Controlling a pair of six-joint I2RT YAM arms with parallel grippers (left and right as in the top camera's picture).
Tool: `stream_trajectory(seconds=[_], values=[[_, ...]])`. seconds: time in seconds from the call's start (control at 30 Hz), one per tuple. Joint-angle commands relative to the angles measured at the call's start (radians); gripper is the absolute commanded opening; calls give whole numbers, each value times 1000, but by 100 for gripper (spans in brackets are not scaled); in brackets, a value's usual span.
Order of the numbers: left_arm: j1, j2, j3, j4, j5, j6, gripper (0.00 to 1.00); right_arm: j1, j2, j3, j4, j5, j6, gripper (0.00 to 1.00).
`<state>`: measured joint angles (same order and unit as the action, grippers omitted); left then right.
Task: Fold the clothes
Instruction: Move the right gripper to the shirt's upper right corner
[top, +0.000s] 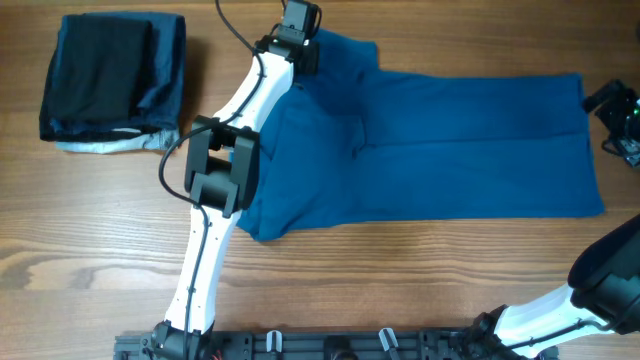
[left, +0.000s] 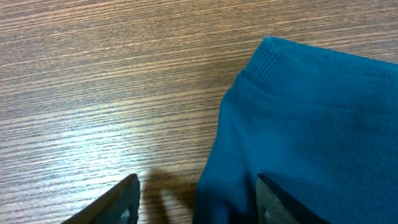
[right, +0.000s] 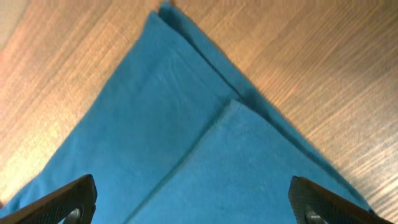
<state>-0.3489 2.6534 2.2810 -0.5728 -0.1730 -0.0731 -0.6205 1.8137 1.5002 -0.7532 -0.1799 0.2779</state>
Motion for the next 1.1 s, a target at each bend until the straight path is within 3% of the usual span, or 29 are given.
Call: stream_trajectory(seconds=[0.0, 0.1, 0.23, 0.43, 0.53, 0.7, 0.93, 1.07], values=[[-1, 7, -31, -20, 51, -55, 64, 0, -5, 3, 13, 2, -14, 100], [4, -52, -27, -23, 183, -66, 66, 0, -5, -3, 54, 6, -14, 100], [6, -90, 5, -31, 207, -66, 66, 2, -5, -3, 6, -7, -11, 100], [7, -89, 16, -16, 206, -66, 66, 80, 11, -10, 66, -21, -254, 96], [7, -89, 16, 1, 206, -66, 66, 137, 64, -10, 159, -2, -362, 95], [7, -89, 16, 19, 206, -66, 66, 171, 216, -9, 361, 212, -415, 98], [7, -89, 16, 15, 206, -66, 65, 163, 310, -9, 682, 217, -436, 98], [7, -89, 16, 14, 206, -66, 65, 161, 360, -9, 771, 216, -436, 93]])
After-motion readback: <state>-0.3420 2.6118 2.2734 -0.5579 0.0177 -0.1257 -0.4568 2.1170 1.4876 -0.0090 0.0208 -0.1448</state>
